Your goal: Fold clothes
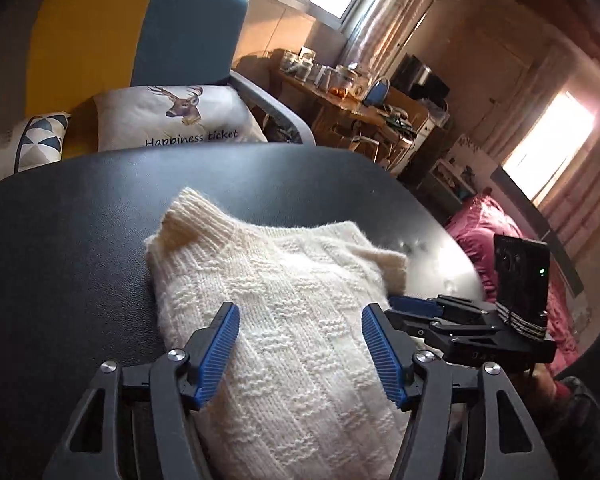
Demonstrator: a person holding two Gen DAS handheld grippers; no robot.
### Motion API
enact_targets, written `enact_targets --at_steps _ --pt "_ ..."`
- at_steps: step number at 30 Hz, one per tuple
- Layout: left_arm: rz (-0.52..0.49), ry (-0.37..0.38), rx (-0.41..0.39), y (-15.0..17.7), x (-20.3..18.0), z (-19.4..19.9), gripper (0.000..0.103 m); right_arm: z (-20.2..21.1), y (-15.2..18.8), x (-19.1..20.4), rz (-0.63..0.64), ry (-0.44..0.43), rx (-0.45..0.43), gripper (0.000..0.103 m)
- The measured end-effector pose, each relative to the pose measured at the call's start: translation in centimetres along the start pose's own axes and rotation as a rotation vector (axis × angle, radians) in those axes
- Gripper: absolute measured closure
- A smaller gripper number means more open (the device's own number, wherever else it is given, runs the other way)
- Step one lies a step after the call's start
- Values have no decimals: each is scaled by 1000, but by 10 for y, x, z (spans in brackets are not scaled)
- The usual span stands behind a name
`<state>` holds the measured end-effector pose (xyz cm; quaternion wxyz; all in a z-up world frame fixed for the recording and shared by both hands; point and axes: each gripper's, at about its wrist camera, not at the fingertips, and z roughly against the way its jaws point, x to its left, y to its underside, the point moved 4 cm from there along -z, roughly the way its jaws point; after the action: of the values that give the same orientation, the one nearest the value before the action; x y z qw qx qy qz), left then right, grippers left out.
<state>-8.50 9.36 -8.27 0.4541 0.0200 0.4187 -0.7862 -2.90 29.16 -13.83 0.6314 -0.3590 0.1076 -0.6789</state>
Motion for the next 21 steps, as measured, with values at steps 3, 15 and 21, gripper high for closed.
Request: enact_targets --at_steps 3,15,21 --pt "-13 -18 -18 8 -3 14 35 17 1 5 -3 -7 -22 62" --pt "-225 -171 87 65 -25 -16 22 21 58 34 138 -12 23 64" --pt "-125 -159 56 58 -17 6 21 27 55 30 65 -50 -10 65"
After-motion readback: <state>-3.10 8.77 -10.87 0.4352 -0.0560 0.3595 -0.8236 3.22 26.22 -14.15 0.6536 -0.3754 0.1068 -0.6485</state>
